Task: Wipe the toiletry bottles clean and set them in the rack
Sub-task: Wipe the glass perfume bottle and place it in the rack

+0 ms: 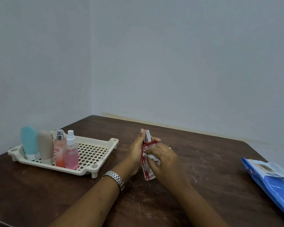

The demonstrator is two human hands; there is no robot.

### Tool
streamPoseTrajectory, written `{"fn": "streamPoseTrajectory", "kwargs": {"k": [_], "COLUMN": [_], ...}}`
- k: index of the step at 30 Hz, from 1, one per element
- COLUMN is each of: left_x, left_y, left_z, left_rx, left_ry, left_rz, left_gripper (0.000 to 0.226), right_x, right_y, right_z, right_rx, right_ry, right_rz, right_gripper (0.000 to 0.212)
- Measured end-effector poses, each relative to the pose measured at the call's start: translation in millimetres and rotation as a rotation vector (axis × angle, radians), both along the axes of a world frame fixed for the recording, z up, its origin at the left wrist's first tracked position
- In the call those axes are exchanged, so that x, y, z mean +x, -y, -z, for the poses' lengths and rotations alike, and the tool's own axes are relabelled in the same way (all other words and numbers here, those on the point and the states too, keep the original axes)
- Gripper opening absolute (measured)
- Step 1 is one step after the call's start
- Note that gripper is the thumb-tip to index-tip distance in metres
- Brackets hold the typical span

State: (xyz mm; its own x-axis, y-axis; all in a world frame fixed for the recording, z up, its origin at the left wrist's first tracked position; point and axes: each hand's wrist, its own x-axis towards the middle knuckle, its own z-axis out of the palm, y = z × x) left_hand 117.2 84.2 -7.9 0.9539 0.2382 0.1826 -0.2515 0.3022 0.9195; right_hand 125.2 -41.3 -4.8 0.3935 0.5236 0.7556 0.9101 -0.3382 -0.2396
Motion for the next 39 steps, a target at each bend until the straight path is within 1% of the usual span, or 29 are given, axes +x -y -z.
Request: {"fn": "streamPoseTrajectory", "kwargs": {"k": [2, 7, 10, 16, 21, 26, 29, 32, 39], "left_x": [0, -1, -1, 0, 0, -1, -1, -1, -1], "left_y": [1, 3, 3, 2, 1, 2, 3, 2, 3], "left_z": [0, -2, -2, -1, -1, -1, -1, -1, -1], "left_rx": [0.008, 0.022, 0.001, 0.003, 0.006, 0.01, 0.024, 0.032, 0.024], "left_ry": [0.006, 0.019, 0.023, 0.02, 0.014, 0.017, 0.015, 0.018, 0.02], "left_rz": [0.005, 0.011, 0.014, -0.012, 0.0, -0.016, -0.042, -0.042, -0.038], "left_gripper": [0.069, 0.069, 0.065, 0.068, 0.068, 0.067, 0.066, 0.067, 0.066], "right_x": [-2, 0, 3, 6, 4, 4, 7, 10, 8], "right_y": [0, 2, 3, 3, 1, 4, 5, 6, 2], "right_z": [-1, -3, -2, -1, 0, -1, -1, 1, 3], "right_rx": [-0.002, -0.024, -0.006, 0.046, 0.01, 0.016, 0.055, 0.115, 0.083], "right_ry": [0.021, -0.023, -0.052, -0.069, -0.05, -0.077, -0.09, -0.12, -0.064], "right_rz": [-0.017, -0.042, -0.036, -0.01, -0.009, -0.027, -0.008, -0.009, -0.002], "right_gripper": [0.013, 0.008, 0.01, 0.01, 0.012, 0.01, 0.001, 0.005, 0.012]}}
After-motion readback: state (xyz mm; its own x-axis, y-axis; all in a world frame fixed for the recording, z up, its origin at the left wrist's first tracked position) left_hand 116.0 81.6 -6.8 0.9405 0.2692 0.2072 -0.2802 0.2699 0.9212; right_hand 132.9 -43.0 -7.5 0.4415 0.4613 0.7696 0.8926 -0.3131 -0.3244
